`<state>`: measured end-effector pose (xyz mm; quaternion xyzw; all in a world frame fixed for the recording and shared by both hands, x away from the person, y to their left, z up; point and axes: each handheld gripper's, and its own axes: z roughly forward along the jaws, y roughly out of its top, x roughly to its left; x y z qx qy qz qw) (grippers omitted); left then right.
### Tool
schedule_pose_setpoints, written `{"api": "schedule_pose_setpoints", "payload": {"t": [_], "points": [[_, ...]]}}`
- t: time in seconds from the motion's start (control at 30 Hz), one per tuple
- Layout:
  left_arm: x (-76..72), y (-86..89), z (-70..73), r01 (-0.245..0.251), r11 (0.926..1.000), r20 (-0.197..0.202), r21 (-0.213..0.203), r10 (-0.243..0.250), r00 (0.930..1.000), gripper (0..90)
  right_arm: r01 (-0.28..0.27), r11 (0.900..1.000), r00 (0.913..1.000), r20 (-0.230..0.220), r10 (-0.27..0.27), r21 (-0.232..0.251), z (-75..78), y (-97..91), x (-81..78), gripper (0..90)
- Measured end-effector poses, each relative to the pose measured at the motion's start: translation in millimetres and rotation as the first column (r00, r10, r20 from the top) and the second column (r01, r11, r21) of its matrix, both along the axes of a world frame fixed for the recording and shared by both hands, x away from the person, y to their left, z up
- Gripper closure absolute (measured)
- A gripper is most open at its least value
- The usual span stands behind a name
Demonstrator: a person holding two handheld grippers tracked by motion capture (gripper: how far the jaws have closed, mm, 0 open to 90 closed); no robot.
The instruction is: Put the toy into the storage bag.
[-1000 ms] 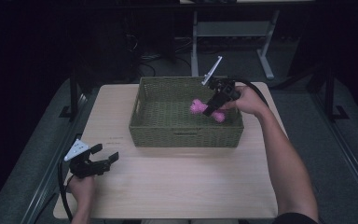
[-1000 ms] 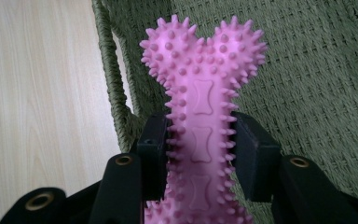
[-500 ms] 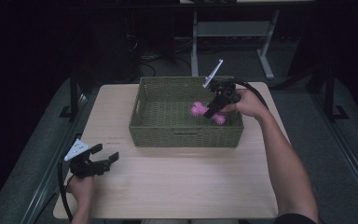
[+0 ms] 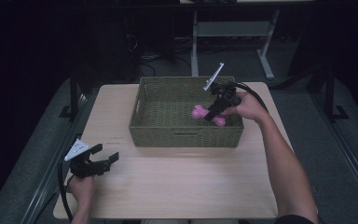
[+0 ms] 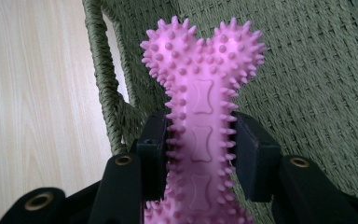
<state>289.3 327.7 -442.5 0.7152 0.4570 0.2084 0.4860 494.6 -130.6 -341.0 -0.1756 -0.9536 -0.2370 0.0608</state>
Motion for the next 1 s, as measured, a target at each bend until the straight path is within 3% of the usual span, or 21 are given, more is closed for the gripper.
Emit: {"api": "schedule_pose_setpoints", "payload": {"t": [0.53,1.0], "points": [[0.1,-0.8,-0.1,0.002,1.0000,0.001,0.002,-0.002,1.0000,13.6,0.012,0.9999,0.9999,0.004,-0.012,0.004,-3.0,-1.6,1.7,58.3],[0.0,-0.4,0.1,0.001,1.0000,0.001,0.000,-0.001,1.0000,13.6,0.018,0.9996,0.9998,-0.010,-0.018,-0.020,-16.3,4.3,7.9,58.3]]}}
